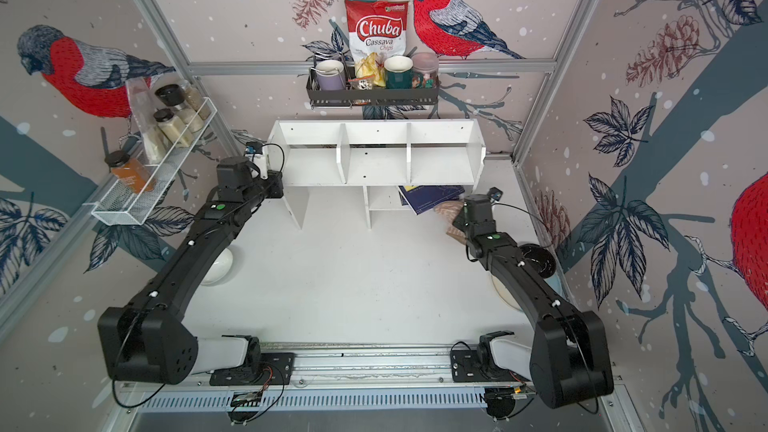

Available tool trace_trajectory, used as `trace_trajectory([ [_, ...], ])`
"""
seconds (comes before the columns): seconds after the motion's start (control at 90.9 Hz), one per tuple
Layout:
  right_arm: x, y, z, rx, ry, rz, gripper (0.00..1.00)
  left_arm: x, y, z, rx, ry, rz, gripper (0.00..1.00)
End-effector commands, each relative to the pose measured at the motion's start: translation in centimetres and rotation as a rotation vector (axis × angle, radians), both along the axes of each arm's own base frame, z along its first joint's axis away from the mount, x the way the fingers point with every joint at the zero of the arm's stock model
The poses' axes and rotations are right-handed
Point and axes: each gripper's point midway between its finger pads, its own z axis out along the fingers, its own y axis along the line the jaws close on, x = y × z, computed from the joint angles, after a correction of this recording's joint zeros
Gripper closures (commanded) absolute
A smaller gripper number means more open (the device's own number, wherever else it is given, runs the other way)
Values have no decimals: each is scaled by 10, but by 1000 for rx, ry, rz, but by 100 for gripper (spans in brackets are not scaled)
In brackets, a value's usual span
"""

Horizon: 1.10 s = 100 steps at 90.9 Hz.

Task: Wipe the bookshelf clean with a cloth
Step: Wipe the dust from the shelf.

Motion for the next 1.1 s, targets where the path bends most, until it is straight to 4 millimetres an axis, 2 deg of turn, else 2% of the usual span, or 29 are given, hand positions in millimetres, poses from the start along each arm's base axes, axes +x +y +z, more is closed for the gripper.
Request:
trace_trajectory([
  [0.0,-10,-22,18,9,3,-23,100,-6,-28,8,-168,9,-98,100],
  [0.077,-7,-26,40,-12,-29,-16,100,-6,-29,8,-168,11,-100,100],
  [0.187,2,-11,53,0,-48,43,100,-6,-28,8,-165,8,-96,100],
  [0.286,3,16,43,-9,-21,105,100,-7,-29,10,-168,6,-100,100],
  [0.473,-17,83,16,-71,-28,202,100,-6,-29,9,-174,6,-103,100],
  [0.583,-19,117,13,-53,-46,253,100,-6,-30,9,-177,8,-104,100],
  [0.671,-13,142,8,-52,-35,296,100,-6,-29,10,-178,6,-103,100],
  [0.836,5,174,10,-39,-47,336,100,-7,-29,11,-174,1,-102,100],
  [1.089,20,199,25,-2,-77,371,100,-7,-29,12,-172,-1,-102,100],
])
